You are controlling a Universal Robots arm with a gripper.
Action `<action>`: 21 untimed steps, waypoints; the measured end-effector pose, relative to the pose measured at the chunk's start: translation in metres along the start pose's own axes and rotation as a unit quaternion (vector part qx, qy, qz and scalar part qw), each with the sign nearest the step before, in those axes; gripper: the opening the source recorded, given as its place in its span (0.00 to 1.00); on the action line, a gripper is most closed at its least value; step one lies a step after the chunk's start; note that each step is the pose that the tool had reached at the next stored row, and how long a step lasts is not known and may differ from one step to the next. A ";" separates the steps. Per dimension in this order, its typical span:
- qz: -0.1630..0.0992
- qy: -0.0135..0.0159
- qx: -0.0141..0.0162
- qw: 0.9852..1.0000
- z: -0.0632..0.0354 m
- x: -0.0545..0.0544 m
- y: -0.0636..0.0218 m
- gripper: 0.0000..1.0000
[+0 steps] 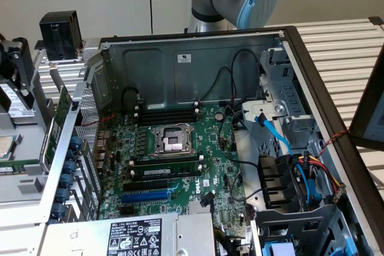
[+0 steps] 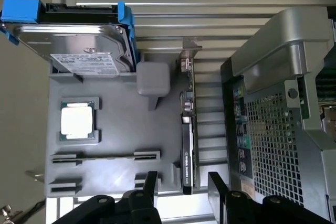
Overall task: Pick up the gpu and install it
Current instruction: 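Pick up the gpu and move the gpu toward the slot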
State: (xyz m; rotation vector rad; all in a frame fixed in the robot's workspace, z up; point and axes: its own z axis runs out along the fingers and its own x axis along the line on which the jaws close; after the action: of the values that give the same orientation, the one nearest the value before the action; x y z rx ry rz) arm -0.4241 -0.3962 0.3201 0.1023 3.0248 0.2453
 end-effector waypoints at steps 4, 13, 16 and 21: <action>0.001 0.000 0.000 1.000 0.0081 -0.010 0.0001 0.51; 0.019 -0.005 0.002 1.000 0.0223 -0.011 0.0004 0.51; 0.022 -0.007 0.002 1.000 0.0256 -0.011 0.0011 0.51; 0.025 -0.009 0.002 1.000 0.0330 -0.010 0.0052 0.51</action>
State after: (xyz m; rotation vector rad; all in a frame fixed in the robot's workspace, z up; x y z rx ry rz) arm -0.4104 -0.3866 0.2896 0.1805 3.0078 0.2405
